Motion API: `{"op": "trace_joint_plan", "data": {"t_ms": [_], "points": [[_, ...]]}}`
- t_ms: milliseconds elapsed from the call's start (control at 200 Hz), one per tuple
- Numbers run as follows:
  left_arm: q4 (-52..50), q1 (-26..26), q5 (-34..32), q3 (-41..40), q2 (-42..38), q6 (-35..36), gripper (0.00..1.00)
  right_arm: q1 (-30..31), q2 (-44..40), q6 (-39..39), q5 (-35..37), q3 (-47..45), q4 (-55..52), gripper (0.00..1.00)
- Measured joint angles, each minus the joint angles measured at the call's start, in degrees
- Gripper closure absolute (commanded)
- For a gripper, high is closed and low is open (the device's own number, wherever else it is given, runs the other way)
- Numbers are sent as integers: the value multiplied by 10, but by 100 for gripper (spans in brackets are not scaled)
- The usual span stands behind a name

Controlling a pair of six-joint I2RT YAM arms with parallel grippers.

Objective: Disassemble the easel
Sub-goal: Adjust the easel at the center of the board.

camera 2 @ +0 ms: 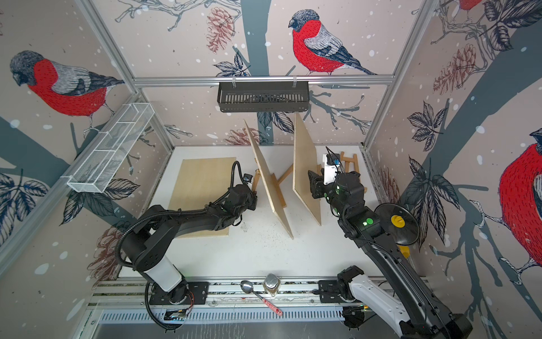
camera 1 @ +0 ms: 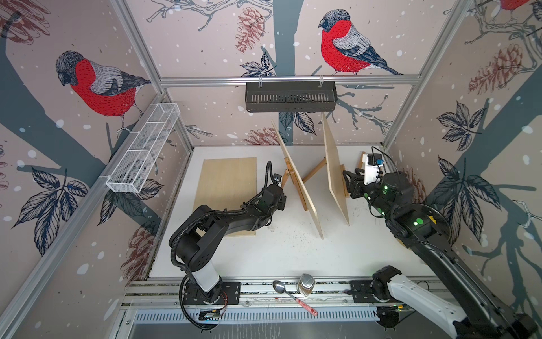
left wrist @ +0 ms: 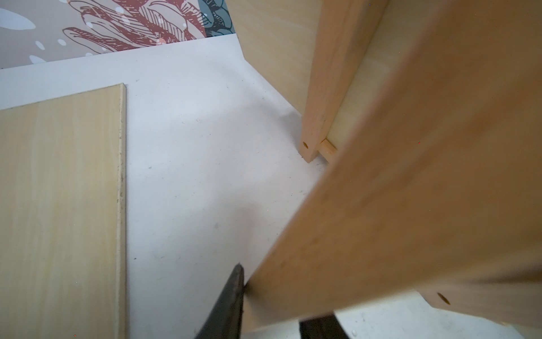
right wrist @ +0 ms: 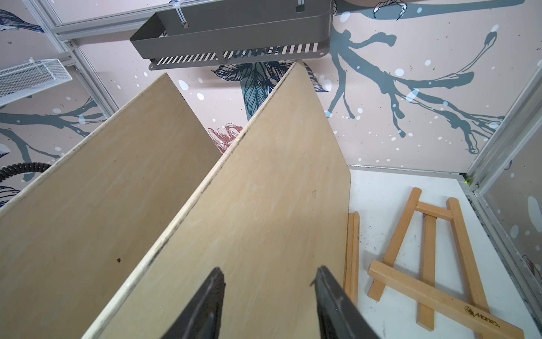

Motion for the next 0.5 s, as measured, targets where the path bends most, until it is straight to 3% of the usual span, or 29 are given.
{"op": "trace_joint_plan", "data": {"t_ms": [500], "points": [[-68,2,-57,-52,-64,34,69,-1,5,1,-1,2,1,49]]}}
